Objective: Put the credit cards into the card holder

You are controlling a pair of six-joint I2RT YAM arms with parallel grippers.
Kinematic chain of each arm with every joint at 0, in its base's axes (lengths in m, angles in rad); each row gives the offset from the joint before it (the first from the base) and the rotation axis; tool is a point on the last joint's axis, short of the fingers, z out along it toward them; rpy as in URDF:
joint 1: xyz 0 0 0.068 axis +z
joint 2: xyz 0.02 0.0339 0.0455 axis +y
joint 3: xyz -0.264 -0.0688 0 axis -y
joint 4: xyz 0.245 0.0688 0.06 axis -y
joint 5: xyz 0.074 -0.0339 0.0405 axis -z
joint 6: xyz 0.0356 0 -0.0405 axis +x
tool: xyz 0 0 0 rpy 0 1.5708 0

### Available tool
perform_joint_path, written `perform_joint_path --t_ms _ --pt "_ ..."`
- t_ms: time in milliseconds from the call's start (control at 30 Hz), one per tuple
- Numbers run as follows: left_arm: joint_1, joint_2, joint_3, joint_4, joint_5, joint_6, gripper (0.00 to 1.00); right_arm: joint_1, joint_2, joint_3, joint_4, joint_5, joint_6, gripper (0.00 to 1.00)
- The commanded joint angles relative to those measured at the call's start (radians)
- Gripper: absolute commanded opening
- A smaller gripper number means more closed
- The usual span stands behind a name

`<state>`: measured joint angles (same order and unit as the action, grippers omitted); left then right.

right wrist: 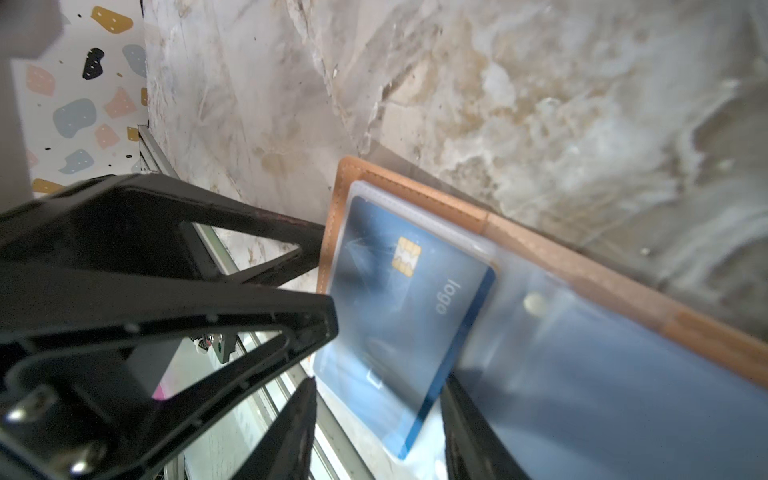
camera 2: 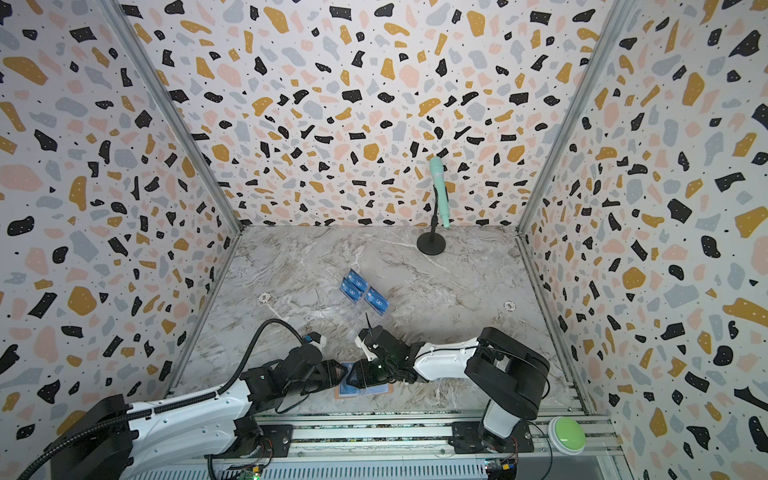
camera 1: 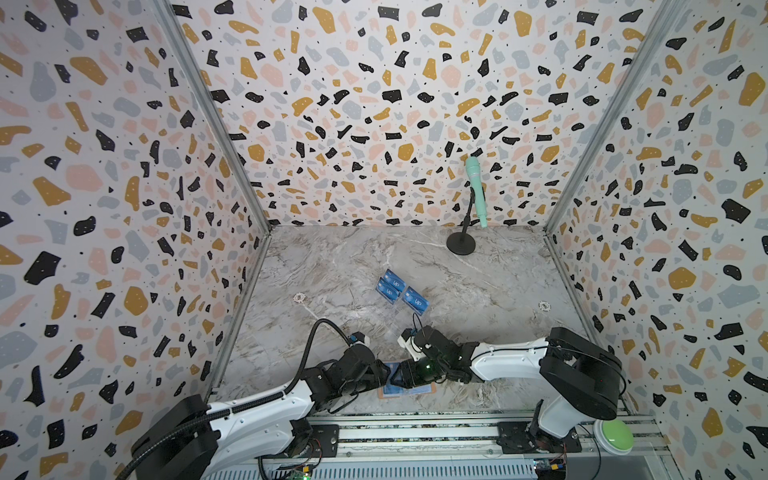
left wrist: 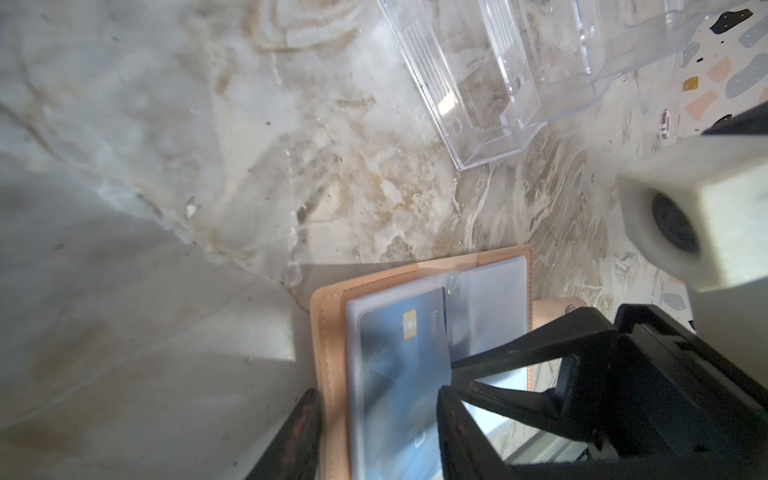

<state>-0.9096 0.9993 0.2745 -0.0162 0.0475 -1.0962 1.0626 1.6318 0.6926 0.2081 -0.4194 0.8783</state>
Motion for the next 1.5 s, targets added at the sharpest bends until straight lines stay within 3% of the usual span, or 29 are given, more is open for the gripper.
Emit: perform_joint_path --t_ms 0,300,500,667,1033,1233,1467 --pt "-0.002 0.005 0.012 0.076 0.046 0.001 0.47 0.017 0.006 0.036 0.019 -0.013 -0.004 0.49" --pt "-0.003 -0.004 0.051 -0.099 -0.029 0.030 0.50 -0.009 -0.042 0.048 -0.136 0.040 -0.099 0.47" --pt "-0.002 -0.009 0.060 -0.198 -0.033 0.026 0.54 -0.021 -0.043 0.055 -0.189 0.065 -0.141 0.37" --pt "-0.002 0.040 0.051 -0.109 0.045 0.011 0.57 -0.022 -0.025 0.029 -0.175 0.073 -0.143 0.25" --pt "-0.002 0.011 0.026 0.103 0.168 -0.061 0.56 -0.027 -0.033 -0.072 -0.039 0.040 -0.085 0.19" --pt "-0.002 -0.048 0.066 0.108 0.182 -0.056 0.52 -0.030 -0.030 -0.088 0.024 0.016 -0.073 0.17" --pt "-0.005 0.005 0.105 0.029 0.156 -0.033 0.50 -0.037 -0.044 -0.109 0.069 0.001 -0.075 0.16"
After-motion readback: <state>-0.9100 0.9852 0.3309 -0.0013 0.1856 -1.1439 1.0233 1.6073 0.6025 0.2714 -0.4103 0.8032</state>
